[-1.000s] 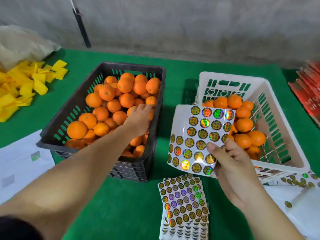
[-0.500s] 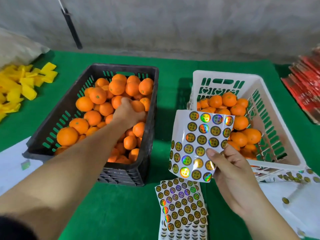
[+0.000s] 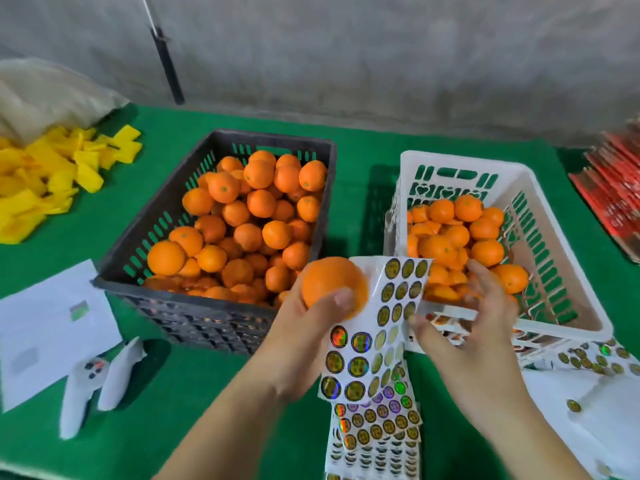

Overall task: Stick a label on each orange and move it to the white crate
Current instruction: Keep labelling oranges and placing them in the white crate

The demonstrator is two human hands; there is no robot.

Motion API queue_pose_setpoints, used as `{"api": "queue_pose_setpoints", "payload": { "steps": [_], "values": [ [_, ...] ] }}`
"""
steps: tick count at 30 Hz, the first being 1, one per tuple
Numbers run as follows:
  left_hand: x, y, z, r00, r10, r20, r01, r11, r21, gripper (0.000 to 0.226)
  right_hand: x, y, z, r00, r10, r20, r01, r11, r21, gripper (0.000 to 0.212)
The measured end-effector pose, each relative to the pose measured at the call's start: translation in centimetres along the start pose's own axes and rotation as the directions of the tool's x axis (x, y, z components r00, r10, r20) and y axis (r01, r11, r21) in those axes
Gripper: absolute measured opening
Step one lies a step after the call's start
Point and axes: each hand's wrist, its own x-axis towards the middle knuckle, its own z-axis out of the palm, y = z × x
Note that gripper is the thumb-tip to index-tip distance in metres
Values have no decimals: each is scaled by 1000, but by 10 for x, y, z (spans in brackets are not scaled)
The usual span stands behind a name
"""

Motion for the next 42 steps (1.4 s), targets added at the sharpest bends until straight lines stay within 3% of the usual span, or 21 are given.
{"api": "queue_pose_setpoints", "payload": {
  "steps": [2, 4, 7, 10, 15, 19, 21, 23, 26, 31, 36, 39, 42],
  "values": [
    [-8, -6, 1, 1000, -11, -9, 12, 999, 52, 112, -8, -12, -1, 918, -363, -157, 310, 907, -286, 56],
    [-14, -10, 3, 1000, -2, 16, 1, 998, 65, 105, -13, -26, -2, 877, -474, -78, 435, 853, -288, 35],
    [-23, -12, 8, 996, 40, 85, -45, 997, 66, 101, -10, -39, -6, 951, -306, 37, 305, 952, 26, 20],
    [-25, -11, 8, 990, 47, 131, -54, 997, 48, 112, -6, -47, -11, 985, -133, 107, 95, 948, 303, 19],
    [-25, -13, 3, 972, 167, 163, -185, 977, 103, 98, -1, -39, -26, 955, -56, 292, -61, 924, 378, 25],
    [-11, -5, 10, 982, 188, 10, -186, 964, 190, 165, -2, -34, -30, 942, -183, 282, 133, 973, 187, 15],
    [-13, -9, 10, 954, 277, 115, -294, 942, 163, 141, -6, -34, -27, 926, -250, 283, 206, 963, 176, 22],
    [-7, -11, 18, 970, 210, 124, -221, 971, 85, 109, -8, -32, -24, 912, -283, 298, 222, 949, 222, 39],
    [-16, -14, 13, 957, 129, 258, -126, 992, -26, 70, -7, -30, -24, 908, -271, 320, 181, 942, 283, 55],
    [-29, -25, 0, 911, -58, 408, 116, 986, -119, 57, -5, -29, -28, 905, -251, 344, 118, 924, 365, 34],
    [-27, -18, 0, 940, -37, 339, 82, 990, -119, 59, -11, -27, -18, 895, -330, 300, 221, 912, 345, 26],
    [-26, -30, 5, 911, -86, 404, 143, 983, -114, 71, -11, -24, -15, 898, -353, 263, 270, 914, 302, 8],
    [-25, -33, 1, 932, -65, 356, 135, 975, -175, 67, -11, -22, -17, 902, -336, 273, 228, 904, 360, 13]
  ]
}}
